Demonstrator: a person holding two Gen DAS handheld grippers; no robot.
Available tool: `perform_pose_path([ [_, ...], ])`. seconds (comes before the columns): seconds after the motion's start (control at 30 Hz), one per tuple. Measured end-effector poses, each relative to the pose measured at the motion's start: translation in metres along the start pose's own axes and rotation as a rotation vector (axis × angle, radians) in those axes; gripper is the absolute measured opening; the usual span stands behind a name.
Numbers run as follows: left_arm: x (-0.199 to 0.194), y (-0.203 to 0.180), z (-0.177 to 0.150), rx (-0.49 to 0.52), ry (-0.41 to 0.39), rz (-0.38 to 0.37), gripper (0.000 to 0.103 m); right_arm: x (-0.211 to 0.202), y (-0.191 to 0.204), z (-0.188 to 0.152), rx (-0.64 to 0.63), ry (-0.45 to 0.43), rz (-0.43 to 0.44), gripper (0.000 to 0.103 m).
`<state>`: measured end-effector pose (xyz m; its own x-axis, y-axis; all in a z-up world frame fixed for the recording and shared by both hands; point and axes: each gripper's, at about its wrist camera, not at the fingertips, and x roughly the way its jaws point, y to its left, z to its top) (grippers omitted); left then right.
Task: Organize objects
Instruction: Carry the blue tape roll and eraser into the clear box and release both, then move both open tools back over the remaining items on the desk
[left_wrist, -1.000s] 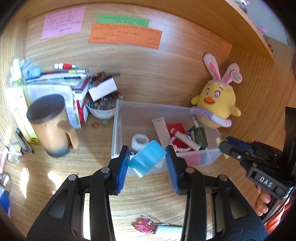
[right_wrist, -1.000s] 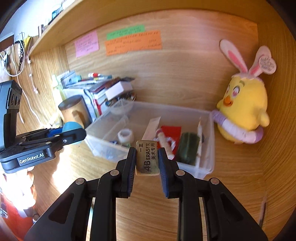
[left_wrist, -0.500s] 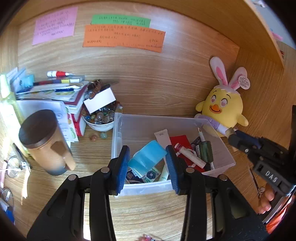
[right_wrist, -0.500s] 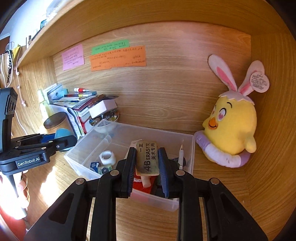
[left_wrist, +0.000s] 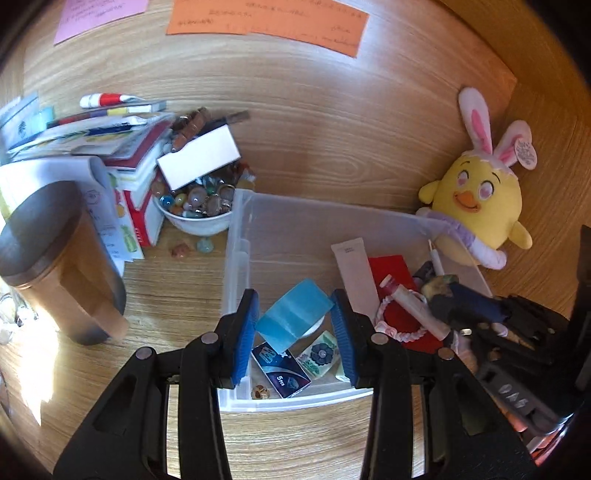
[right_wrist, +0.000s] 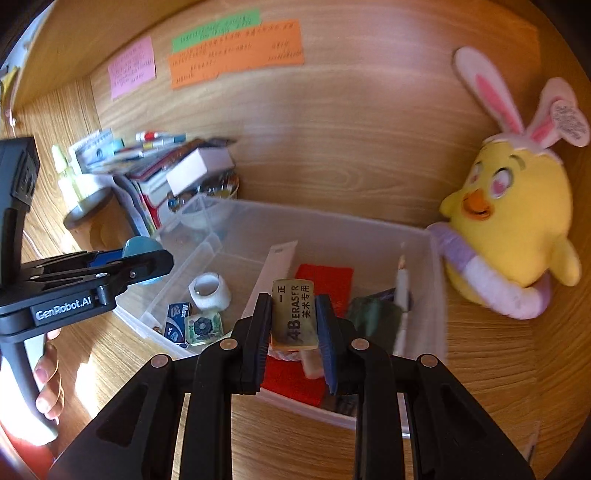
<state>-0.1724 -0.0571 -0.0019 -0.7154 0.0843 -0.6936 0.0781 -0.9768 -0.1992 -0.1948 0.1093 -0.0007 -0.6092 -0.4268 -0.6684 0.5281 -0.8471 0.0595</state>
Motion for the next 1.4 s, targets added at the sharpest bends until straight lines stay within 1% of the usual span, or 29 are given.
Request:
perform_pose_path([
  [0.1,0.003,-0.004,-0.001,0.023,0.005,-0.004,0.040,0.013,0.009,-0.001,-0.022,0.035,0.006,0.022],
  [0.23,0.007,-0.007,-0.003,0.046,0.013,0.007,0.040,0.021,0.018,-0.003,-0.053,0.050,-0.006,0.022],
  [0.33,0.008,-0.007,-0.003,0.047,0.019,0.005,0.040,0.023,0.017,-0.003,-0.045,0.049,-0.012,0.022],
  [0.5,0.003,-0.004,-0.004,0.032,0.015,-0.015,0.044,0.023,0.018,-0.003,-0.054,0.042,-0.029,0.022],
  [0.57,-0.001,-0.004,-0.006,0.029,0.013,-0.023,0.046,0.022,0.020,-0.003,-0.064,0.042,-0.035,0.027],
  [0.6,-0.002,-0.005,-0.006,0.029,0.010,-0.021,0.049,0.022,0.019,-0.003,-0.064,0.042,-0.036,0.033],
  [0.63,-0.005,-0.006,-0.007,0.030,0.005,-0.016,0.051,0.020,0.019,-0.003,-0.062,0.041,-0.042,0.042],
  [0.7,-0.013,-0.009,-0.009,0.032,-0.009,-0.014,0.059,0.015,0.019,-0.003,-0.061,0.035,-0.030,0.047],
  [0.8,-0.025,-0.014,-0.012,0.045,-0.038,-0.010,0.069,0.004,0.024,-0.004,-0.082,0.014,-0.031,0.048],
  [0.83,-0.030,-0.016,-0.012,0.053,-0.050,-0.002,0.070,0.000,0.027,-0.004,-0.095,0.007,-0.035,0.050],
  [0.9,-0.040,-0.020,-0.015,0.073,-0.074,0.017,0.078,-0.007,0.031,-0.005,-0.113,-0.005,-0.038,0.052],
  [0.93,-0.045,-0.021,-0.016,0.083,-0.085,0.026,0.081,-0.012,0.032,-0.006,-0.120,-0.011,-0.033,0.054],
  [1.0,-0.055,-0.022,-0.019,0.095,-0.103,0.032,0.091,-0.020,0.035,-0.007,-0.130,-0.020,-0.021,0.057],
  [1.07,-0.064,-0.020,-0.022,0.096,-0.115,0.027,0.095,-0.030,0.037,-0.010,-0.136,-0.033,-0.008,0.058],
  [1.2,-0.077,-0.015,-0.031,0.096,-0.114,0.029,0.097,-0.046,0.042,-0.017,-0.146,-0.053,0.013,0.065],
  [1.4,-0.086,-0.006,-0.049,0.099,-0.081,0.054,0.098,-0.061,0.051,-0.038,-0.147,-0.038,0.067,0.066],
])
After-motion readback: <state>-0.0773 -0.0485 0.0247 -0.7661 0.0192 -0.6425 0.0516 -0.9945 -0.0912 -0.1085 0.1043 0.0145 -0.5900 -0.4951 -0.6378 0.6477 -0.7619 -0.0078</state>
